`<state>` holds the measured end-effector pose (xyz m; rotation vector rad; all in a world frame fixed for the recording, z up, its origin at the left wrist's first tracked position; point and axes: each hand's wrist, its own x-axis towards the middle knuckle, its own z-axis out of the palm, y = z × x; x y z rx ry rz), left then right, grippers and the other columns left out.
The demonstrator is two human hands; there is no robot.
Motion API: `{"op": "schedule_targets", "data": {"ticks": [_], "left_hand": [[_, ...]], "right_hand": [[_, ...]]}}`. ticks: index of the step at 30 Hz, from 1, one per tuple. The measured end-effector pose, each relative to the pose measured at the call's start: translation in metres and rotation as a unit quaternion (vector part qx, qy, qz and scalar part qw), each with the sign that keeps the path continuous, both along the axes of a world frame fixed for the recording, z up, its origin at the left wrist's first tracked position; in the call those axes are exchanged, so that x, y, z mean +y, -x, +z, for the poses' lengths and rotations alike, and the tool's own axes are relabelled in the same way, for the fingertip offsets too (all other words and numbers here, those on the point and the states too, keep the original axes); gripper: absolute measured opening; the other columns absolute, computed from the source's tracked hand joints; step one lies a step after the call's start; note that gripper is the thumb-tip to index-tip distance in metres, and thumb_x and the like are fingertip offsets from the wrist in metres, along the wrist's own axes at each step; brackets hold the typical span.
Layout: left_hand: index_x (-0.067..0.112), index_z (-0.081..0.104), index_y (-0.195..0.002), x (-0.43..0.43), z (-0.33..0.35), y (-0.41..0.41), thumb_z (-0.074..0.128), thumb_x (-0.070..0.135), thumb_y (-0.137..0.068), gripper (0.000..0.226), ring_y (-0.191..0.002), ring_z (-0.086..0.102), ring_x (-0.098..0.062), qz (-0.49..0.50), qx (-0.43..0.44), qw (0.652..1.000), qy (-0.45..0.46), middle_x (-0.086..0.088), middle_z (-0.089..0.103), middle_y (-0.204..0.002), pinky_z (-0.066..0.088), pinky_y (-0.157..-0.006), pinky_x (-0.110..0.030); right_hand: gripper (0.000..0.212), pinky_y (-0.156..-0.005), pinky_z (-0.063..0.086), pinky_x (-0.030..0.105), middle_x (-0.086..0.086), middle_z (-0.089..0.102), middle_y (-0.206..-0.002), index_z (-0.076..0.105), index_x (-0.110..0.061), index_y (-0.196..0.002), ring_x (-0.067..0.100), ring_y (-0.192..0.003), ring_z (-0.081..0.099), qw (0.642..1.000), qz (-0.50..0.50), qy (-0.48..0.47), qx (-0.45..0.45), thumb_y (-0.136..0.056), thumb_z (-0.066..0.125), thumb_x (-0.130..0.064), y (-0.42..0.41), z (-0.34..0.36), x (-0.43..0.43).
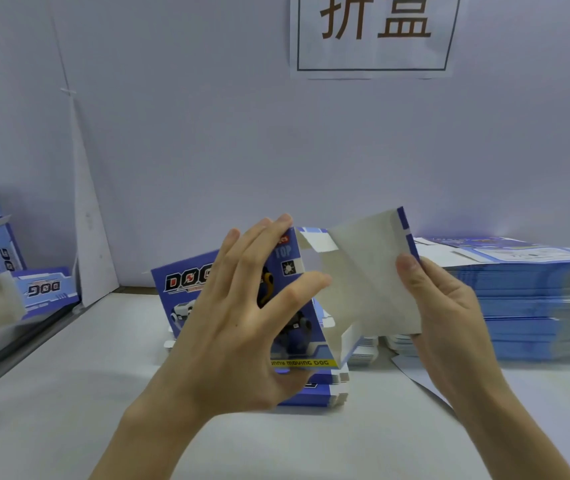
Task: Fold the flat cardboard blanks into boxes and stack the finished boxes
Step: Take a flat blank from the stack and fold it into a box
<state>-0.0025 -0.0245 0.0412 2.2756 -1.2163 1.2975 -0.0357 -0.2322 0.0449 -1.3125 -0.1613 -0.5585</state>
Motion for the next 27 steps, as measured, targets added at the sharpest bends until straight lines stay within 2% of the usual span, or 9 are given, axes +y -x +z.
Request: {"op": "schedule_targets", "data": {"ticks": [4,6,9,11,14,18,22,27], "left_hand": [[0.028,0.043,-0.125,-0.0012,-0.0009,0.0006,0.073,0.052,-0.062,0.074,-0.142,0.026,-0.035,-0.012,0.011,1.000,0.001,-0.014,0.022,-0.150,0.024,-0.115,-0.056],[0.028,0.043,-0.125,-0.0027,-0.0014,0.0018,0.065,0.055,-0.065,0.069,-0.143,0.025,-0.034,-0.018,0.015,1.000,0.003,-0.014,0.021,-0.151,0.024,-0.115,-0.055],[0.029,0.043,-0.125,-0.0041,-0.0023,0.0026,0.063,0.056,-0.066,0.068,-0.143,0.025,-0.033,-0.020,0.017,1.000,0.002,-0.015,0.022,-0.151,0.024,-0.115,-0.054],[0.029,0.042,-0.125,-0.0034,-0.0030,0.0009,0.064,0.056,-0.066,0.069,-0.143,0.025,-0.033,-0.012,0.014,1.000,-0.003,-0.015,0.022,-0.151,0.025,-0.115,-0.055],[0.028,0.042,-0.125,-0.0013,-0.0030,-0.0012,0.070,0.055,-0.064,0.073,-0.142,0.026,-0.034,-0.003,0.015,1.000,-0.005,-0.015,0.021,-0.151,0.027,-0.113,-0.056],[0.028,0.043,-0.125,-0.0021,-0.0026,-0.0002,0.068,0.055,-0.065,0.070,-0.143,0.025,-0.033,-0.008,0.010,1.000,-0.002,-0.015,0.022,-0.151,0.025,-0.115,-0.054],[0.028,0.042,-0.125,-0.0036,-0.0031,-0.0014,0.074,0.053,-0.063,0.075,-0.142,0.025,-0.034,-0.005,0.007,1.000,-0.007,-0.014,0.021,-0.151,0.026,-0.114,-0.055],[0.028,0.042,-0.126,-0.0026,-0.0028,-0.0011,0.073,0.054,-0.062,0.075,-0.142,0.025,-0.035,-0.003,0.006,1.000,-0.004,-0.017,0.022,-0.152,0.027,-0.113,-0.056]], "right_hand": [[0.038,-0.066,0.051,0.024,-0.003,0.076,-0.085,0.079,-0.025,-0.085,0.013,-0.076,0.066,0.999,-0.022,0.034,-0.004,-0.071,0.061,-0.055,0.0047,0.0047,-0.0033],[0.032,-0.068,0.051,0.024,-0.003,0.074,-0.085,0.079,-0.026,-0.084,0.013,-0.078,0.064,0.998,-0.046,0.040,-0.018,-0.076,0.060,-0.051,0.0052,0.0048,-0.0040],[0.023,-0.062,0.048,0.014,-0.004,0.070,-0.082,0.078,-0.024,-0.081,0.009,-0.075,0.059,0.995,-0.082,0.032,-0.039,-0.081,0.061,-0.039,0.0043,0.0028,-0.0012],[0.026,-0.059,0.048,0.012,-0.005,0.072,-0.082,0.078,-0.024,-0.081,0.007,-0.072,0.061,0.996,-0.076,0.041,-0.032,-0.082,0.060,-0.043,0.0050,0.0025,0.0009],[0.033,-0.062,0.052,0.014,-0.007,0.076,-0.086,0.079,-0.027,-0.084,0.006,-0.073,0.066,0.998,-0.041,0.041,-0.018,-0.079,0.057,-0.052,0.0071,0.0036,0.0040],[0.023,-0.061,0.048,0.013,-0.006,0.071,-0.080,0.078,-0.025,-0.079,0.007,-0.073,0.059,0.996,-0.081,0.025,-0.032,-0.083,0.059,-0.037,0.0039,0.0013,0.0031],[0.027,-0.056,0.049,0.013,-0.008,0.074,-0.082,0.079,-0.029,-0.082,0.005,-0.071,0.063,0.997,-0.066,0.037,-0.023,-0.081,0.058,-0.046,0.0059,0.0025,0.0029],[0.025,-0.061,0.046,0.015,0.002,0.066,-0.081,0.076,-0.021,-0.080,0.012,-0.077,0.056,0.995,-0.085,0.048,-0.034,-0.082,0.060,-0.040,0.0035,0.0011,0.0023]]}}
